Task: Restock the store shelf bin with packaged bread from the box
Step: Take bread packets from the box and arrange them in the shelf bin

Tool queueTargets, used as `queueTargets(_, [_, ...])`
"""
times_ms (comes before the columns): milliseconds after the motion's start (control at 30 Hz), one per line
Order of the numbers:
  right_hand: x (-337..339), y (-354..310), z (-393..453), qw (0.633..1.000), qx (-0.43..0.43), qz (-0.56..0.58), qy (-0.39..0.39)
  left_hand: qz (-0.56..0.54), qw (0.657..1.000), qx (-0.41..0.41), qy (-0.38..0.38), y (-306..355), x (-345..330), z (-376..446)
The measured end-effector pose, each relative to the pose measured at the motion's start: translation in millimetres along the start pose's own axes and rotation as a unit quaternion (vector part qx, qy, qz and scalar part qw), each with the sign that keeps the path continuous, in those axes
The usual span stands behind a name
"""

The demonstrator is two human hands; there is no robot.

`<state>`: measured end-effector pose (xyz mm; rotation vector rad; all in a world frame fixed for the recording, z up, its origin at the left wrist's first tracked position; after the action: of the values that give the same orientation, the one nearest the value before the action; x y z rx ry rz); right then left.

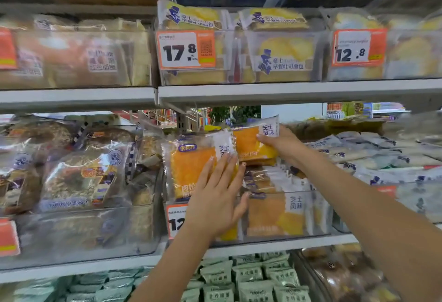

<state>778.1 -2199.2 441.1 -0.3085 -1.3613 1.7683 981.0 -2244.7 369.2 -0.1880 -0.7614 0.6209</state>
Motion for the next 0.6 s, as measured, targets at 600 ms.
queueTargets(600, [4, 12, 3, 0.951, -0.098, -0.254, 0.144, -0.024, 1.000, -0.011, 0.017, -3, 0, -2])
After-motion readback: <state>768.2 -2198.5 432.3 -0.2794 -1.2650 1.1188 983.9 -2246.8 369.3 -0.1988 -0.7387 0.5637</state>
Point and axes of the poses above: each hand's wrist, its own z-axis towards the middle knuckle, its own x-axis out of the back of the hand, y = z × x, the point moved 5 cm from there along z, towards the middle knuckle, and after that the axes turned 4 degrees about -y, right-handed, at the moved point
